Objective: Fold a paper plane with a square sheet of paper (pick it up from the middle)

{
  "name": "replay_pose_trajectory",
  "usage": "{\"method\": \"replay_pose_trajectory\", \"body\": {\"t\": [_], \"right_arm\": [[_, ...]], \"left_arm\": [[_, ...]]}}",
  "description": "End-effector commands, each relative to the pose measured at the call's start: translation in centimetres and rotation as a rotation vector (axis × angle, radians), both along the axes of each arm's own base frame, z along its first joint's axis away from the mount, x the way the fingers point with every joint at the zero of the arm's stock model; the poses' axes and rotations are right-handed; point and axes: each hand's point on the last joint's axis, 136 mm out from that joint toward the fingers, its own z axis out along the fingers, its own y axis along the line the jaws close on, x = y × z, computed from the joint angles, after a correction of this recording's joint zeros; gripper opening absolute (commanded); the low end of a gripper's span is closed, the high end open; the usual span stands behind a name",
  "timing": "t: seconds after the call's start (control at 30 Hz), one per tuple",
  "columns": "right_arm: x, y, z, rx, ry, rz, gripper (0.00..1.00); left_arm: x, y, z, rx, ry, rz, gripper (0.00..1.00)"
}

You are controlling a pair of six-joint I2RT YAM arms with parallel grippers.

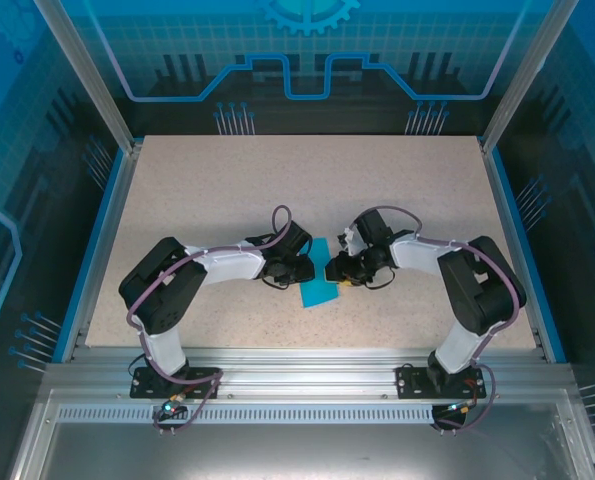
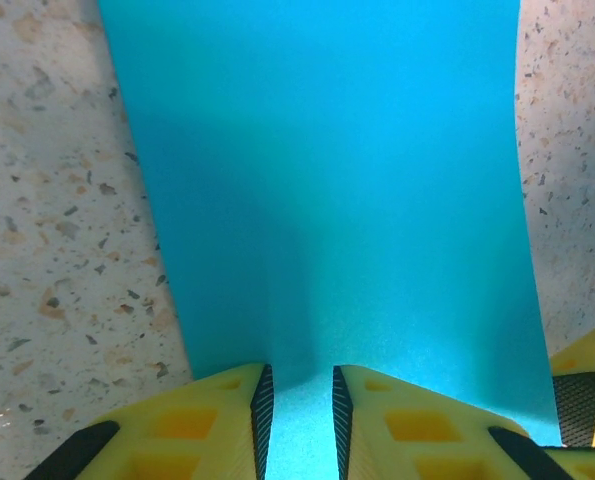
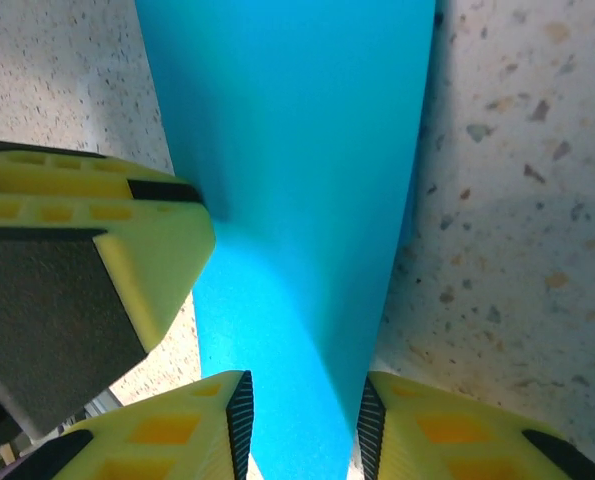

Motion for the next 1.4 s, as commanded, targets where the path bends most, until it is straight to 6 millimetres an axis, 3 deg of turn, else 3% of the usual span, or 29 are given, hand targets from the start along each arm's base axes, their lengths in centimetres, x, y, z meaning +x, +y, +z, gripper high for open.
{"method": "replay_pose_trajectory", "body": {"t": [0.0, 0.23, 0.37, 0.53, 0.7, 0.83, 1.07, 1.37], "right_arm": [[1.3, 0.2, 0.8, 0.027, -0.009, 0.008, 0.35], [2.1, 0.4, 0.5, 0.035, 0.003, 0.028, 0.32], [2.5, 0.3, 0.3, 0.030, 0.013, 0.026, 0.23], [2.5, 0.3, 0.5, 0.041, 0.023, 0.020, 0.14], [2.5, 0.5, 0.6, 0.057, 0.031, 0.012, 0.11], [2.5, 0.5, 0.7, 0.061, 0.034, 0.007, 0.11], [2.7, 0.8, 1.1, 0.079, 0.040, 0.002, 0.11], [2.7, 0.9, 1.3, 0.088, 0.046, 0.001, 0.11]], "left_arm": [[-0.9, 0.4, 0.2, 0.014, 0.024, -0.038, 0.27], [-0.9, 0.4, 0.2, 0.018, 0.020, -0.054, 0.27], [-0.8, 0.3, 0.7, 0.010, 0.004, -0.062, 0.29], [-1.2, -0.4, 3.0, -0.021, -0.077, -0.111, 0.39], [-3.4, -1.7, 5.1, 0.016, -0.196, -0.240, 0.50], [-5.5, -2.3, 5.2, 0.136, -0.280, -0.327, 0.62], [-7.4, -3.7, 4.5, 0.339, -0.404, -0.438, 0.69], [-6.4, -4.5, 3.3, 0.492, -0.461, -0.419, 0.73]]}}
